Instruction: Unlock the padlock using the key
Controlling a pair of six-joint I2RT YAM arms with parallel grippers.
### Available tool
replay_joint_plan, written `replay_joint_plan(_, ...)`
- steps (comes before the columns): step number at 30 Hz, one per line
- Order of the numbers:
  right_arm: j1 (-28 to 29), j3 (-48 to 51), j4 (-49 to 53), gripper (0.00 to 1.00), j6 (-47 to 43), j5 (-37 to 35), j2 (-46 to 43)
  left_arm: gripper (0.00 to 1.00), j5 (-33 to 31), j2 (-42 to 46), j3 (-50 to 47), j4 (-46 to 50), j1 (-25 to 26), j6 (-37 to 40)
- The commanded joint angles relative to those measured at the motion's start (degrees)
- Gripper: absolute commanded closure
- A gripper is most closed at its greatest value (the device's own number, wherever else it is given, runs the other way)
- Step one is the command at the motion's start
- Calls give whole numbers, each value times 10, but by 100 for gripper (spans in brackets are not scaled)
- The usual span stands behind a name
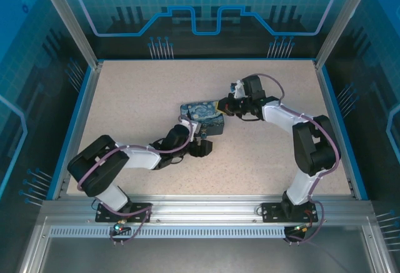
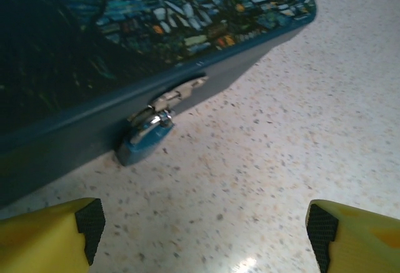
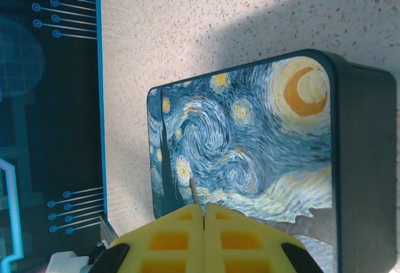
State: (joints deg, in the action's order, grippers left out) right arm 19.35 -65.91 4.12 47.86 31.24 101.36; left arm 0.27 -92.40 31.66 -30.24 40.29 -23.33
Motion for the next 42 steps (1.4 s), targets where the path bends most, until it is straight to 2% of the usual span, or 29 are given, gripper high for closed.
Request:
replay_joint_plan(1, 7, -18, 5, 100, 8, 2, 17, 16, -47, -20, 16, -52, 3, 41)
replay_joint_plan(10, 14, -21, 11, 100, 8, 0, 33, 20, -62, -79, 28, -109, 3, 38)
replay_joint_plan(22, 21, -25, 15, 100, 9, -4, 45, 21, -80, -142, 40, -183, 3, 15)
replay_joint_plan(34, 24, -31, 27, 100, 3, -13, 52, 21, -18, -158, 48, -258, 2, -46)
replay_joint_plan(42, 25, -31, 26, 100, 5, -15, 55, 22, -26, -176, 40, -300, -3, -80)
